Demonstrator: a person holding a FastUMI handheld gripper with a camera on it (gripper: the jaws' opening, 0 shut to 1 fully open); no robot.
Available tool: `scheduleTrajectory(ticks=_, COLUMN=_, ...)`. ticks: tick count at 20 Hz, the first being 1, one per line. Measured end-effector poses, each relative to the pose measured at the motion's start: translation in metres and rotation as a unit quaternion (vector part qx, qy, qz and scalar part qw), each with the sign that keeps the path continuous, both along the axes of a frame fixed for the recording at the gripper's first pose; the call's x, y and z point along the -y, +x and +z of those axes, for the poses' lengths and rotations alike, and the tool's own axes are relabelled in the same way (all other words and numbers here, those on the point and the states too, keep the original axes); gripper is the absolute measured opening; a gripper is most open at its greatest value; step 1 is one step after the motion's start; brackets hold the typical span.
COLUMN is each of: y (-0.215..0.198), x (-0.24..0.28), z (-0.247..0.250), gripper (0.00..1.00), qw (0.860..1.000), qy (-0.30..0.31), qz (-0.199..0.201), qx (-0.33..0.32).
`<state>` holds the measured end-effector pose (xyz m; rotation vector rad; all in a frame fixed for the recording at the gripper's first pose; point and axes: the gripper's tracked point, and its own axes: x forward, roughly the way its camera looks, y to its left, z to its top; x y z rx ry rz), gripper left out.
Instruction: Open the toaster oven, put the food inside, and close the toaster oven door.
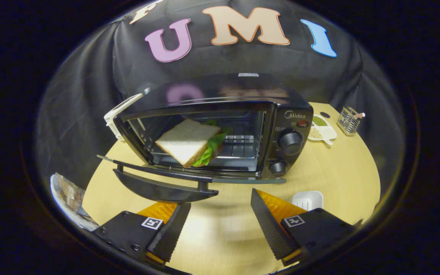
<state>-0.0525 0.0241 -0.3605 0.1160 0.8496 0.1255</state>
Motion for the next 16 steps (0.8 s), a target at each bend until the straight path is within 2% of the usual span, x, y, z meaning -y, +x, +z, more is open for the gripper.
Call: scheduleTrajectory(ticks=16, y=0.037, x=0.008, z=0.012, gripper=0.98, qw=0.999, qy=0.011, qz=-0.026, qx=0.029)
